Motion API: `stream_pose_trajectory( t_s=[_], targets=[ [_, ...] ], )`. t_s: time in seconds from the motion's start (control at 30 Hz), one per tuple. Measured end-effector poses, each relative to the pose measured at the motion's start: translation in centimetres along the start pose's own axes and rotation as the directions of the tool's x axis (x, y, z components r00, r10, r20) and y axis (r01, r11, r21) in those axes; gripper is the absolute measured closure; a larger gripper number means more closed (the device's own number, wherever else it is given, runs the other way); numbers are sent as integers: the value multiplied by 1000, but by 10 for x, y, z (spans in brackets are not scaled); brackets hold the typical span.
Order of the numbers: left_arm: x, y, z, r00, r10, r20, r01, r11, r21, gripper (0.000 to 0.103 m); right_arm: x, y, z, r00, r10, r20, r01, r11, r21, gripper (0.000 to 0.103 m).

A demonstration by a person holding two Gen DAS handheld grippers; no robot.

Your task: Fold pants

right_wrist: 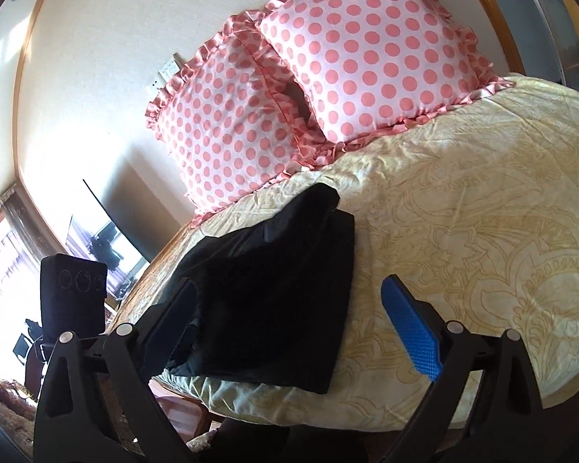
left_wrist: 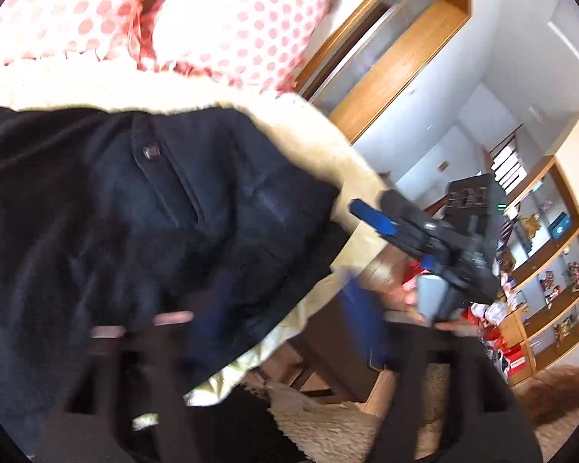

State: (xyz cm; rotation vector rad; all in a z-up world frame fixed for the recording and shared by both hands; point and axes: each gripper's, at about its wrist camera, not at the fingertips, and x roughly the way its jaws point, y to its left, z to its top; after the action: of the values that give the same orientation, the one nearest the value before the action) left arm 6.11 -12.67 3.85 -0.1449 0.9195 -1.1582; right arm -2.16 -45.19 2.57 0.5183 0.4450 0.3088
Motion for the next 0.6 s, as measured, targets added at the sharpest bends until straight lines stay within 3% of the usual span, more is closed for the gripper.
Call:
stream_pose_trajectory(
  t_s=[0.03, 0.13, 0.17, 0.23, 0.3, 0.4, 0.47, 0.53, 0.6],
  targets=[
    [-11, 1, 3, 999, 7, 34, -8, 1000, 13, 9, -1, 8, 2, 1000, 11, 9, -11, 999, -33, 5],
    [-46, 5, -3, 988, 60, 139, -64, 998, 27, 5, 7, 36, 9, 999, 51, 11, -49, 990, -134, 5],
    [-54, 10, -4, 978, 110, 177, -114, 993, 12, 4, 14, 45, 9, 998, 64, -5, -64, 984, -168, 5],
    [-63, 25, -2, 941, 250, 226, -247, 968, -41, 3, 28, 60, 5, 996, 82, -43, -90, 975, -205, 5],
    [-64, 36, -2, 921, 315, 227, -304, 949, -84, 3, 46, 71, 0, 991, 101, -86, -118, 968, -223, 5],
    [-61, 59, -8, 929, 321, 186, -296, 943, -150, 3, 73, 80, -9, 986, 91, -137, -122, 964, -235, 5],
    [-53, 75, -8, 936, 328, 128, -300, 933, -201, 2, 92, 74, -18, 981, 34, -192, -76, 974, -215, 5],
    [-39, 87, -7, 948, 306, 91, -275, 927, -255, 3, 109, 56, -33, 962, -38, -271, -12, 984, -179, 6],
    [-40, 91, -13, 952, 284, 114, -248, 935, -253, 3, 105, 49, -41, 968, -30, -251, -17, 983, -185, 7]
  ],
)
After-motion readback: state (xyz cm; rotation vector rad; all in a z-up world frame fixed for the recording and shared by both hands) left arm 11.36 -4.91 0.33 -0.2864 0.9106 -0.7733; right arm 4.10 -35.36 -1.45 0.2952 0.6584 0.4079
